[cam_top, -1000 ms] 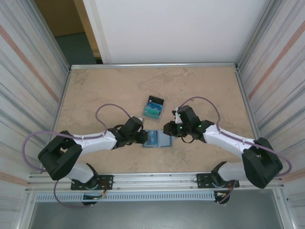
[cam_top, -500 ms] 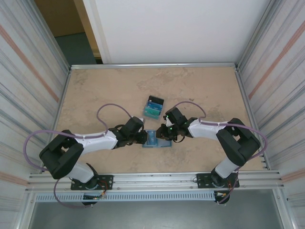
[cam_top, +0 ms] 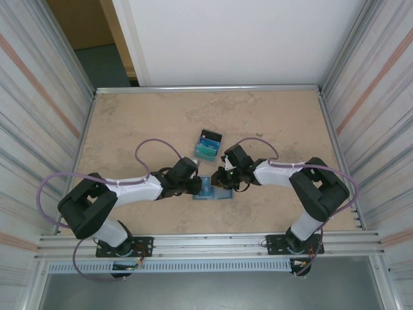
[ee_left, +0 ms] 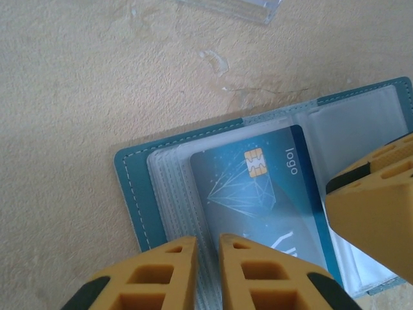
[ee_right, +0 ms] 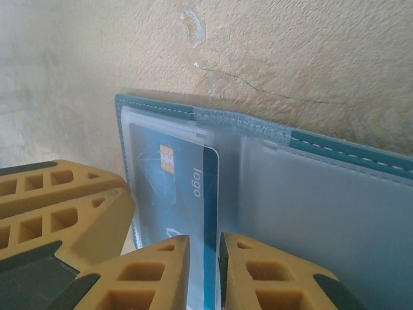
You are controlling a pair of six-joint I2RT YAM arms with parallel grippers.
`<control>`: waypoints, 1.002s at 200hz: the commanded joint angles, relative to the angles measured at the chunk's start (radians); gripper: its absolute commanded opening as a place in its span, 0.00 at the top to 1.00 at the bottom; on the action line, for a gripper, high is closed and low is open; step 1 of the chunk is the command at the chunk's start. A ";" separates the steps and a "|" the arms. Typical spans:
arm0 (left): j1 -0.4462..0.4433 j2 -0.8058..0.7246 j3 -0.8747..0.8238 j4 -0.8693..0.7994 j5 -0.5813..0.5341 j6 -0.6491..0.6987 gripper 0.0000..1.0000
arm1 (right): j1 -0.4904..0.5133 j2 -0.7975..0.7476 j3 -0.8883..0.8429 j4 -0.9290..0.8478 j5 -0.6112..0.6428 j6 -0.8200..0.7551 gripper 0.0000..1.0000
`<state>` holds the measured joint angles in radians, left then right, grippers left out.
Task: Take the credit cards out of the card holder
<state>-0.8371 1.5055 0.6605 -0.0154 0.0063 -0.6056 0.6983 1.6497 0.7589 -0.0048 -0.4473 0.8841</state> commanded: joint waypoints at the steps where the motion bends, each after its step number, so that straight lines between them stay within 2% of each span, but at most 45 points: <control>1: -0.007 0.007 0.024 -0.032 -0.015 0.010 0.82 | -0.004 0.026 -0.013 0.026 -0.026 0.024 0.81; 93: -0.009 0.020 0.021 -0.051 -0.009 0.004 0.83 | -0.023 0.029 -0.053 0.132 -0.084 0.059 0.85; 165: -0.011 0.024 0.020 -0.049 -0.013 -0.006 0.87 | -0.035 0.023 -0.079 0.159 -0.091 0.060 0.93; 200: -0.011 0.026 0.017 -0.057 -0.022 -0.020 0.92 | -0.043 0.017 -0.087 0.162 -0.087 0.058 0.96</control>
<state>-0.8383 1.5120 0.6640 -0.0330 -0.0010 -0.6094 0.6651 1.6695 0.6910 0.1490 -0.5251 0.9352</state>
